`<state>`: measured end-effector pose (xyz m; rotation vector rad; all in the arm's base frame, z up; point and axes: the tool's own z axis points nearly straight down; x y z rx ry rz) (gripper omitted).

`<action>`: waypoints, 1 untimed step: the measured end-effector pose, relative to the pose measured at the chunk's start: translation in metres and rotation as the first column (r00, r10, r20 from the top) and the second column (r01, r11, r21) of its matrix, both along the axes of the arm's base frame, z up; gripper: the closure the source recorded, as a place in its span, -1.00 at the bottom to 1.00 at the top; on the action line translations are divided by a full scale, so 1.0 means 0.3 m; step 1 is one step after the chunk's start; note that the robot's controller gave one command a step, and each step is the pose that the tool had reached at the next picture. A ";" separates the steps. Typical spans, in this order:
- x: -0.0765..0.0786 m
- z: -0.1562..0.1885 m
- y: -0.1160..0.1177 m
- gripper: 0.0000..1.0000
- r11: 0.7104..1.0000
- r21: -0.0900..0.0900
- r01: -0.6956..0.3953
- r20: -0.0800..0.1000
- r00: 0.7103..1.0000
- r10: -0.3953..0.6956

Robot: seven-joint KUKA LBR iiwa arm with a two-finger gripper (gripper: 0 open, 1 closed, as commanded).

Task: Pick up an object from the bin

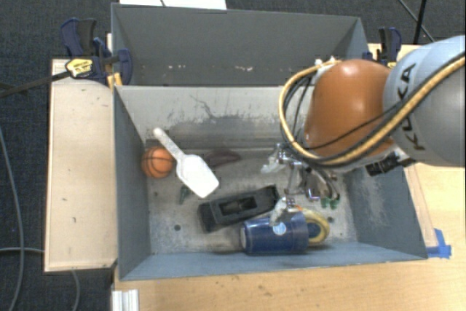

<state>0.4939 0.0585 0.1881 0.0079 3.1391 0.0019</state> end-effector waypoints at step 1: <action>0.000 0.000 0.000 -1.00 1.000 0.000 0.000 0.000 1.000 0.000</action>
Offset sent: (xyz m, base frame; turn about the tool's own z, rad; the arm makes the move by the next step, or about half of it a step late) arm 0.0104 0.0287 -0.1149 -0.0593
